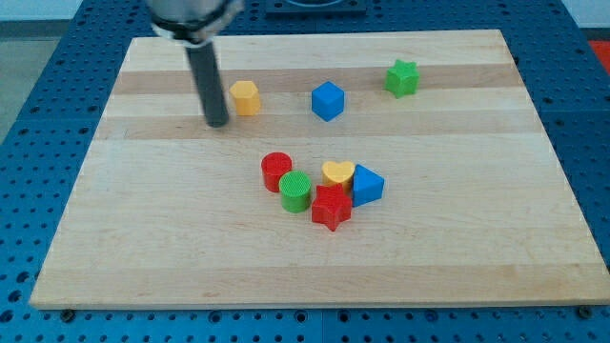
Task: Move the yellow hexagon to the top right of the red circle
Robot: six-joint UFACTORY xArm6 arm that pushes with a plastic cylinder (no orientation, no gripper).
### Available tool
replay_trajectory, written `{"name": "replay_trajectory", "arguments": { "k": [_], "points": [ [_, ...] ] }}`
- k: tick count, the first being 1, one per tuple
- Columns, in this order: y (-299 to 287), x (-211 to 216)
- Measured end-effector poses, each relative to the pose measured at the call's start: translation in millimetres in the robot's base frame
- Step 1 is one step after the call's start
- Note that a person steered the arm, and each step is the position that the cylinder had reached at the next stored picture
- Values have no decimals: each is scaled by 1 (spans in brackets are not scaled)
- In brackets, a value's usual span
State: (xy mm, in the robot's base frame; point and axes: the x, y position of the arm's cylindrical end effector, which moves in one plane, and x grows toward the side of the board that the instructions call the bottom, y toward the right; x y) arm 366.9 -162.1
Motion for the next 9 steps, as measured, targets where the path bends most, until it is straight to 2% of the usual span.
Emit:
{"name": "replay_trajectory", "arguments": {
  "k": [1,2,3,4,5,8,9],
  "points": [
    [-49,-27],
    [-53,-62],
    [-8,-67],
    [35,-30],
    [52,30],
    [3,-34],
    [33,-56]
  ]
}}
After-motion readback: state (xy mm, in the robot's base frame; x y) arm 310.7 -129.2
